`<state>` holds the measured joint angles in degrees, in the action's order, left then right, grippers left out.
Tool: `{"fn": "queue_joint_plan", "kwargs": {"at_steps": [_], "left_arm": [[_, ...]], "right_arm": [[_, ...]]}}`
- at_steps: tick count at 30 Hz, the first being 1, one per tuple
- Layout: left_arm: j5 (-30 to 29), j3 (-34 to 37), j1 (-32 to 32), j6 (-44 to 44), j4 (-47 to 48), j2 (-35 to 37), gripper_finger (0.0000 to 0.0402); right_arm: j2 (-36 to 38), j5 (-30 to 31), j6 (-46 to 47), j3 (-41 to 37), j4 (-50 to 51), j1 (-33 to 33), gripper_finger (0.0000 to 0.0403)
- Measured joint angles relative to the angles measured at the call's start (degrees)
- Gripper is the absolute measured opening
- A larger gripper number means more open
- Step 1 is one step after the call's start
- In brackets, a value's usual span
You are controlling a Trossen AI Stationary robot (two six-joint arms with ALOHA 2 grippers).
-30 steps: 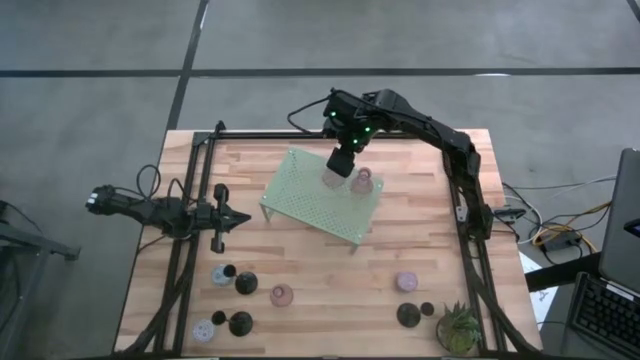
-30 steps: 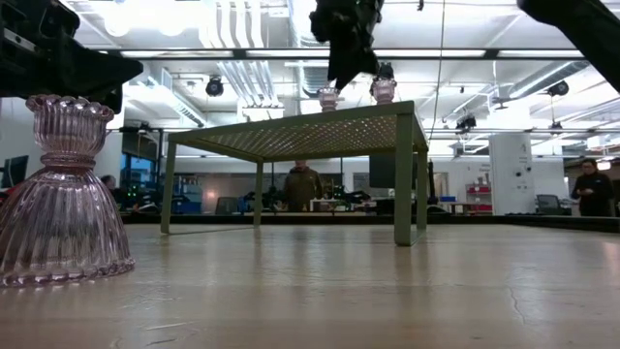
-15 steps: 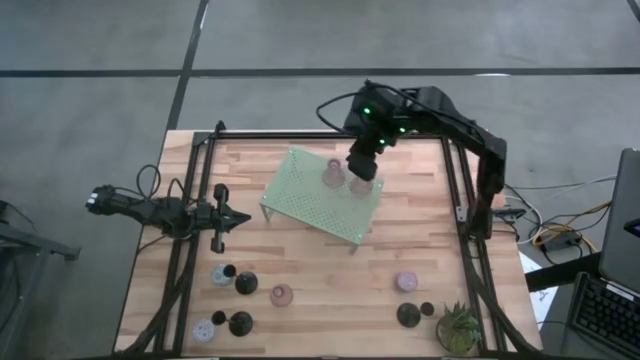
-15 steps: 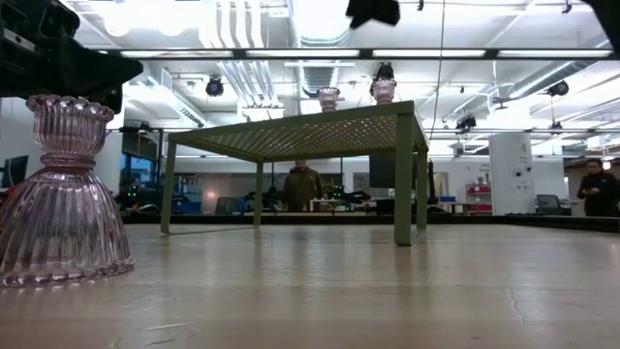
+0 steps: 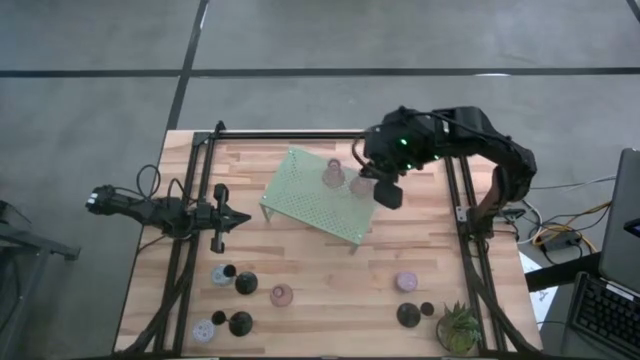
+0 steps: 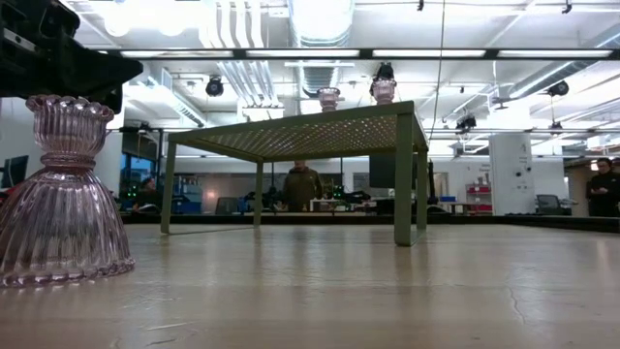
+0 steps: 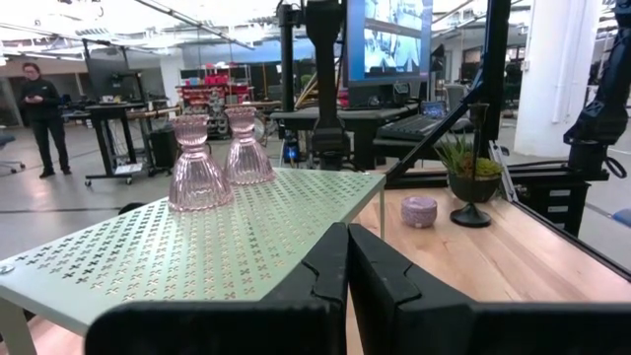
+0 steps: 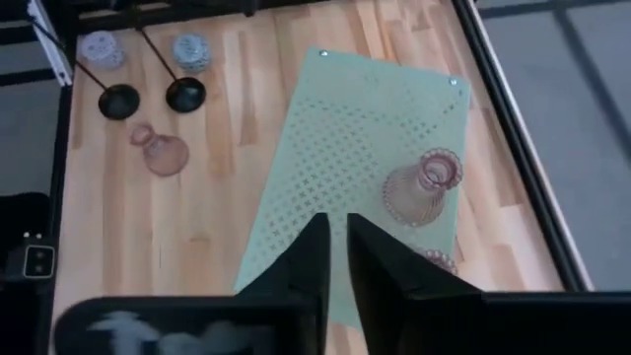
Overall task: Pick & Place candle stick holders
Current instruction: Put the purple candle holder on the shelf aligned with the other purple candle holder
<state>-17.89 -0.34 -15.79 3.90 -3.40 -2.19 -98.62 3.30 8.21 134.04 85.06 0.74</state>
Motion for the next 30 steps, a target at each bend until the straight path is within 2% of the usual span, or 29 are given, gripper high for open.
{"fn": "queue_joint_plan", "kwargs": {"at_steps": [2, 8, 15, 30], "left_arm": [[-0.01, 0.0, 0.0, 0.0, -0.01, 0.0, 0.0012], [0.0, 0.0, 0.0, -0.01, 0.0, 0.0, 0.0012], [0.0, 0.0, 0.0, 0.0, 0.0, 0.01, 0.0012], [0.0, 0.0, 0.0, -0.01, -0.01, 0.01, 0.0012]], "right_arm": [[0.44, 3.12, 0.64, -0.54, -0.19, -2.37, 0.0012], [1.91, 12.97, 1.83, -4.93, -2.12, -9.04, 0.0008], [6.24, 13.37, 3.55, -14.14, -7.4, -12.95, 0.0008], [23.0, 13.28, 5.6, -40.96, -25.33, -17.64, 0.0008]]}}
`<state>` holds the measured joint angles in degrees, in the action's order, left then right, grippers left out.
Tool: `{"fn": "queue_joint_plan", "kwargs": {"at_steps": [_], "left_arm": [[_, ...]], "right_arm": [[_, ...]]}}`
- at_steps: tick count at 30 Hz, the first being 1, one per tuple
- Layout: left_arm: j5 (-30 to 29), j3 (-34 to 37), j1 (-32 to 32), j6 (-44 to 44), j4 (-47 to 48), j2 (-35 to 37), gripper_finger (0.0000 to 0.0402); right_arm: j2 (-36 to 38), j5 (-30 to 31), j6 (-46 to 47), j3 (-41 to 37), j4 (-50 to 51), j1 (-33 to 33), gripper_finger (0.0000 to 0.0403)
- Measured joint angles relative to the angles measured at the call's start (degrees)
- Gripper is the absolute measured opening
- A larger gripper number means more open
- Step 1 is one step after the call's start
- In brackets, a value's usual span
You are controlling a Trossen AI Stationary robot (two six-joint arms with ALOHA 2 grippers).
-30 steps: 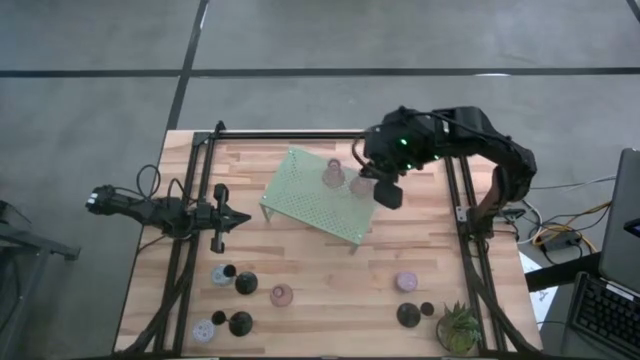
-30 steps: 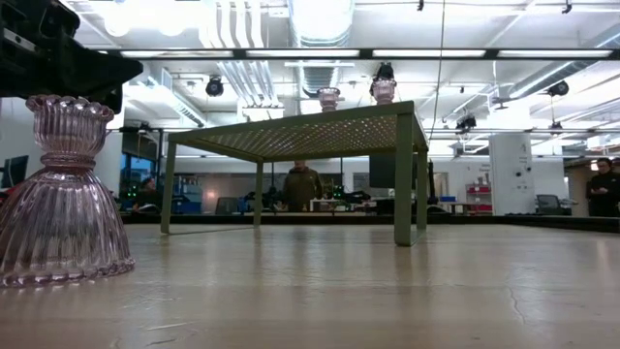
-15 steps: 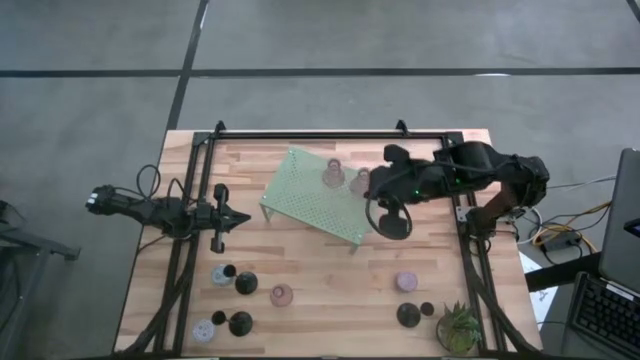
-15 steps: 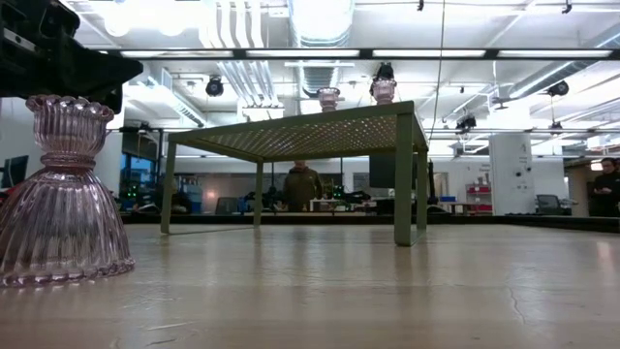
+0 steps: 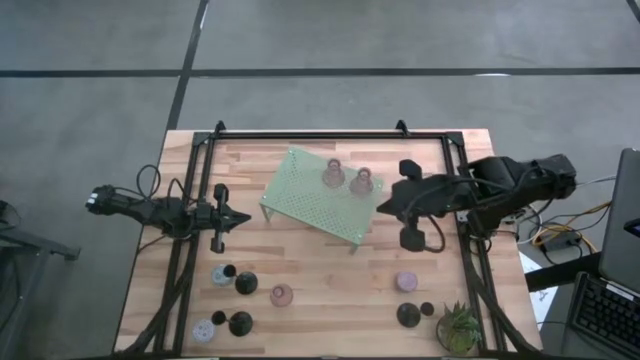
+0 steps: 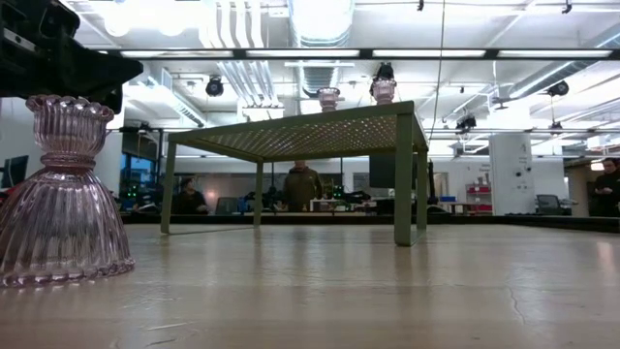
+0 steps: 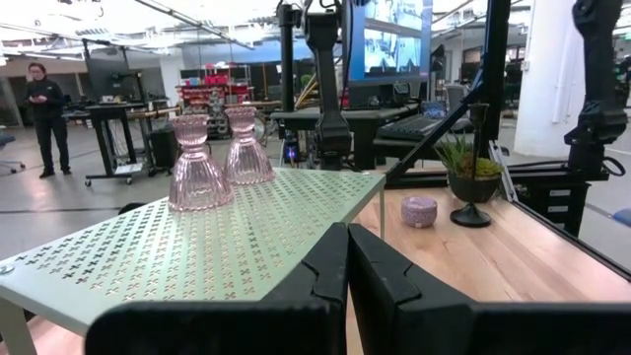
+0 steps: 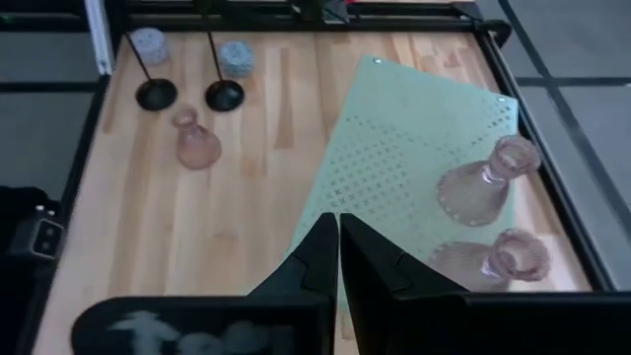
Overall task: Pick & Place candle stick holders
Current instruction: Put the purple candle holder on the shelf aligned with the other purple candle holder
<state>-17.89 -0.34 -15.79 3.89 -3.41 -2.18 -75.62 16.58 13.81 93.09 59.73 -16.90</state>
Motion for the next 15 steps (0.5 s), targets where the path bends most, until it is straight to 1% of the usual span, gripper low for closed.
{"fn": "queue_joint_plan", "kwargs": {"at_steps": [3, 8, 15], "left_arm": [[0.0, 0.0, 0.0, 0.01, 0.0, -0.01, 0.0012], [0.0, 0.0, 0.0, 0.01, 0.01, -0.01, 0.0012], [0.0, 0.0, 0.02, 0.0, -0.01, -0.01, 0.0012]], "right_arm": [[3.11, -0.11, -0.73, -4.75, -2.33, -1.05, 0.0008], [7.44, -0.35, -4.26, -10.96, -3.12, -3.25, 0.0008], [12.85, -0.07, -1.09, -18.03, -7.88, -4.92, 0.0008]]}}
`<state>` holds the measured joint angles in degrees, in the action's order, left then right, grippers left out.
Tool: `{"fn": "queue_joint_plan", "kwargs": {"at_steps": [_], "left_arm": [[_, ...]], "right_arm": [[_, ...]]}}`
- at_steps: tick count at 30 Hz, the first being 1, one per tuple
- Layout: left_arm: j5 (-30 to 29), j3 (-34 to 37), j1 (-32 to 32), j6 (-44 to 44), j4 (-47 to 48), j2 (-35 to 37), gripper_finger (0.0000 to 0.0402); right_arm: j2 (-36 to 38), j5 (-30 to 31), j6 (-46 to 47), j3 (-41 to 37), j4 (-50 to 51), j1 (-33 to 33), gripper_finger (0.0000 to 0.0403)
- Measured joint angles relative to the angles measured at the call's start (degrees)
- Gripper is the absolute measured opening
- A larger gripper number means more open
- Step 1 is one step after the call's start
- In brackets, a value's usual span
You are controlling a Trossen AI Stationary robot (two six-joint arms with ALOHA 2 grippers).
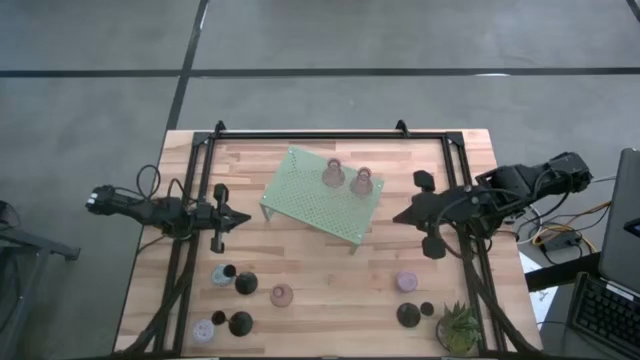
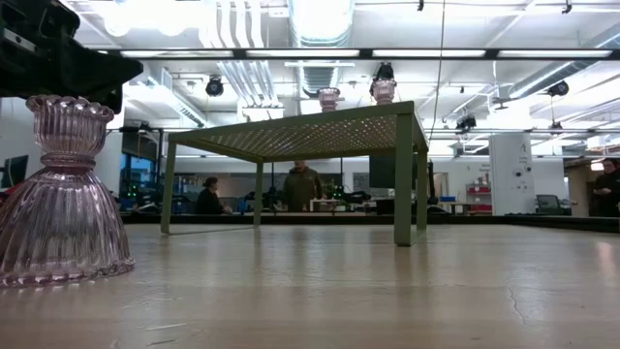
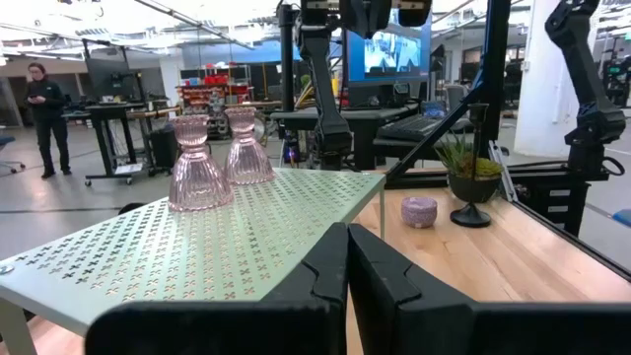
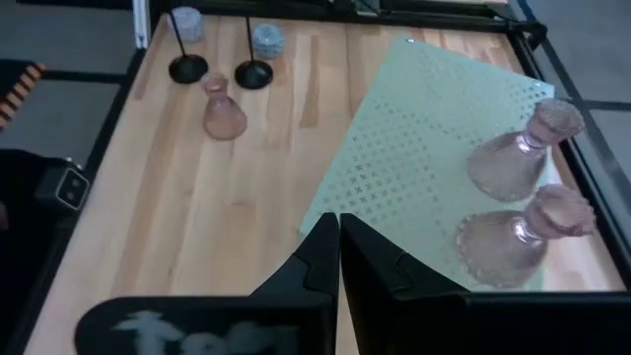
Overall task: Pick & Place candle stick holders
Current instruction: Put the purple candle holder on the shelf aligned with the other purple candle holder
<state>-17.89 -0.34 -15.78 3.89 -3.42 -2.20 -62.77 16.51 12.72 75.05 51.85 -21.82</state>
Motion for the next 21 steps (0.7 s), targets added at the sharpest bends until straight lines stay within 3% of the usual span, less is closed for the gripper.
{"fn": "queue_joint_plan", "kwargs": {"at_steps": [17, 21], "left_arm": [[0.0, 0.0, 0.01, 0.02, 0.01, 0.0, 0.0012], [0.0, 0.0, 0.0, 0.0, 0.01, 0.0, 0.0012]], "right_arm": [[15.61, -0.81, -7.56, -25.16, -24.82, -1.31, 0.0008], [18.54, -3.83, -10.37, -30.84, -31.05, -1.31, 0.0008]]}}
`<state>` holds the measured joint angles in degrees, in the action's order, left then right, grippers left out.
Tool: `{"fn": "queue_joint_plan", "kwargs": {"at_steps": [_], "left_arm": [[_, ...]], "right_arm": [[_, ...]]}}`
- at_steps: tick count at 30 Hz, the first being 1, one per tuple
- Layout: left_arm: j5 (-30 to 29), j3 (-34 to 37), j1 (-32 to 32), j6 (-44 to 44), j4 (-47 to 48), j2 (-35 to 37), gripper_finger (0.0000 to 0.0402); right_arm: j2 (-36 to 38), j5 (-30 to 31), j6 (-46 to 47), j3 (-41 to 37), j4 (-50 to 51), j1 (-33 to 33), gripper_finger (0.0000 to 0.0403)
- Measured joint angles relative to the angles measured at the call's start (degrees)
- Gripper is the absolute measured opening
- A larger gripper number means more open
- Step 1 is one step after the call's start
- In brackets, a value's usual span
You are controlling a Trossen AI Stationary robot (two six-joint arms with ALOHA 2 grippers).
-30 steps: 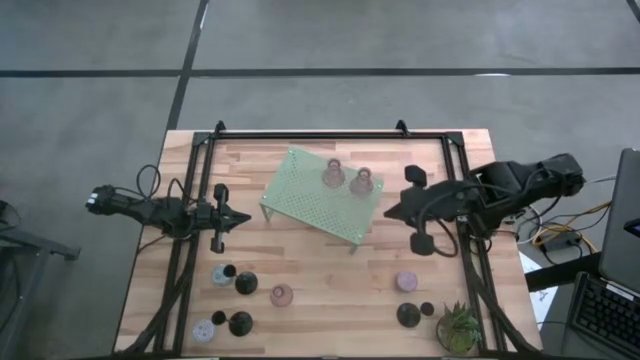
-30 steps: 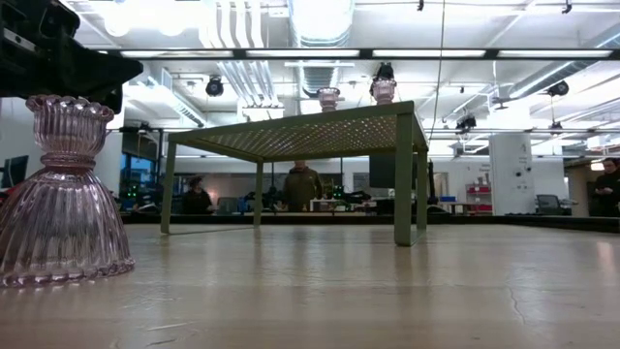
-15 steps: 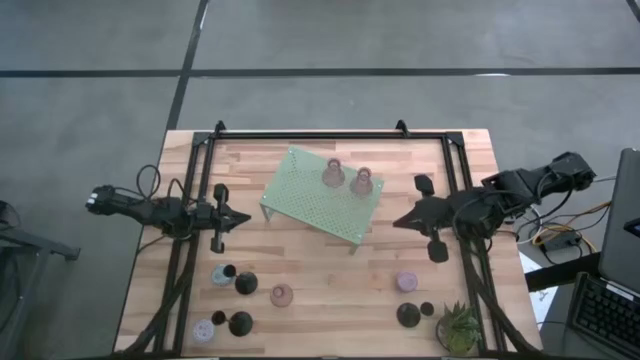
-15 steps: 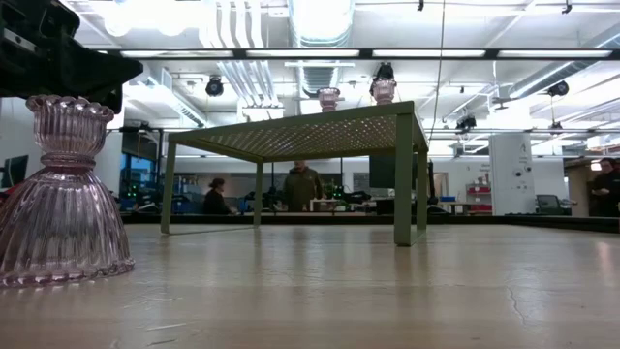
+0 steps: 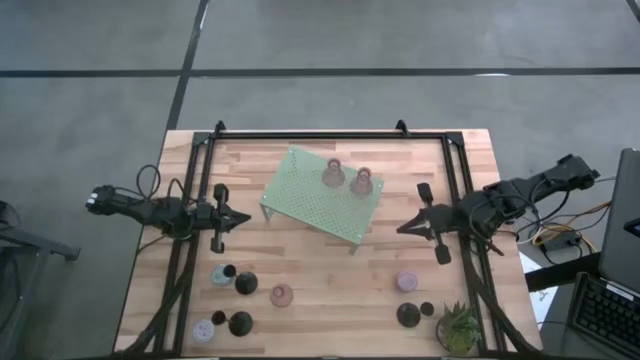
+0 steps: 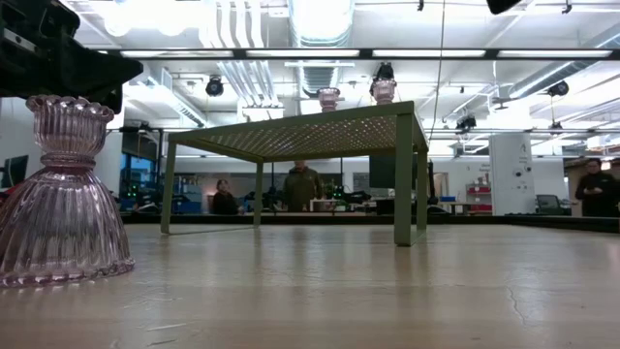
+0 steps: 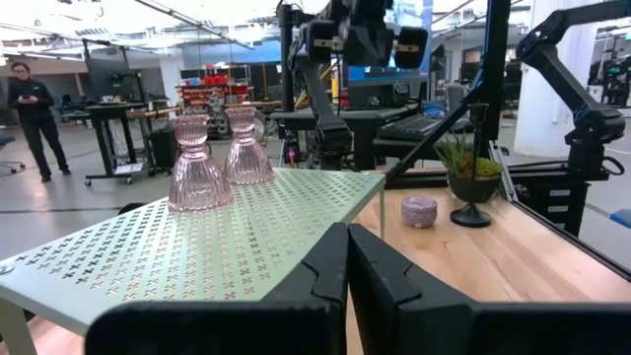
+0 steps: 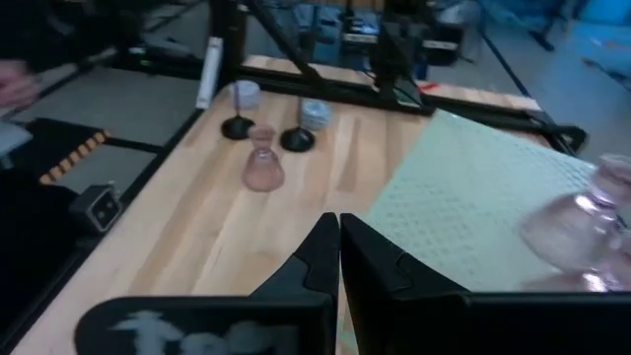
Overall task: Pick & Place candle stick holders
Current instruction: Put the purple candle holder on the shelf aligned with the other purple candle holder
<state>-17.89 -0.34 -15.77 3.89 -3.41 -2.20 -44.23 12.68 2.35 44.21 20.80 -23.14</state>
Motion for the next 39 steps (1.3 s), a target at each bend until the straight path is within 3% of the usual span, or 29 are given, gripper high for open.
{"fn": "queue_joint_plan", "kwargs": {"at_steps": [7, 19, 39], "left_arm": [[0.0, 0.0, -0.02, -0.01, -0.01, 0.02, 0.0012], [-0.1, 0.0, -0.02, 0.36, -1.01, 0.0, 0.0012], [-0.66, -2.09, 0.01, -12.54, -27.12, -0.02, 0.0012]], "right_arm": [[3.94, -1.15, -4.61, -7.63, -9.01, 0.0, 0.0008], [17.86, -0.53, -4.56, -18.98, -12.57, 0.15, 0.0008], [42.47, 0.61, 0.98, -33.56, -9.69, 1.54, 0.0008]]}}
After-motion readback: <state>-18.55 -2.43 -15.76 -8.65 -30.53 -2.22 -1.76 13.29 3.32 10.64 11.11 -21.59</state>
